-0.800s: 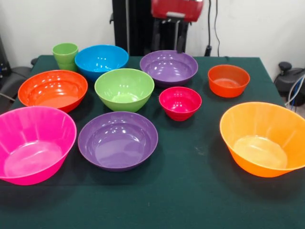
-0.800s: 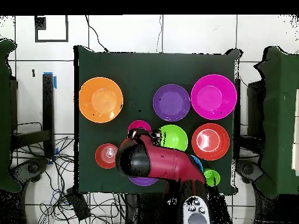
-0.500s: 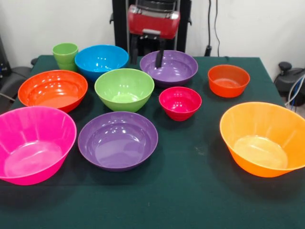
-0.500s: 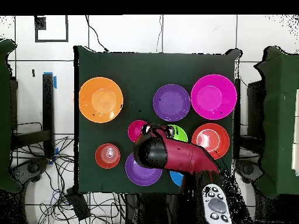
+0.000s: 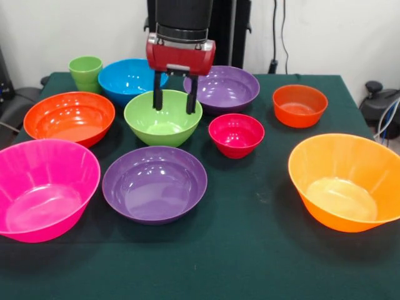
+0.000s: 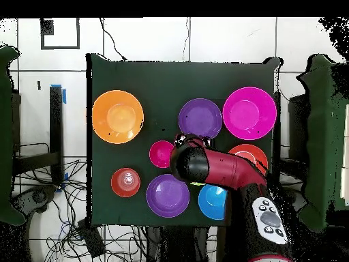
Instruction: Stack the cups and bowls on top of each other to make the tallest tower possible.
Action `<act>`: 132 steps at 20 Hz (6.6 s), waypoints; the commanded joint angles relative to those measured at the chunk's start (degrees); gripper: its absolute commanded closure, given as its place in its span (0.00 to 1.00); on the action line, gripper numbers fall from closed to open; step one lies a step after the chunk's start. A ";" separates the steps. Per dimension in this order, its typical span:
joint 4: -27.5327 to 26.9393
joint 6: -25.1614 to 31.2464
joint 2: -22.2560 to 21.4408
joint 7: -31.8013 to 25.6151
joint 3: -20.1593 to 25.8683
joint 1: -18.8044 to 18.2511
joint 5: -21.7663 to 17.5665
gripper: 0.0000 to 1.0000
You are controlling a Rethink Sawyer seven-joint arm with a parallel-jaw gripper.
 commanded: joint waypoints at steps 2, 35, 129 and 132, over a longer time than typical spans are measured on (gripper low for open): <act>-7.29 5.80 3.23 -4.85 10.53 -3.18 -4.41 0.00; -13.47 -4.09 13.67 7.79 4.35 6.42 -1.55 0.00; 10.41 -16.20 1.59 15.11 -10.79 15.15 2.00 1.00; 10.90 -16.92 1.85 16.12 -11.44 15.94 2.27 1.00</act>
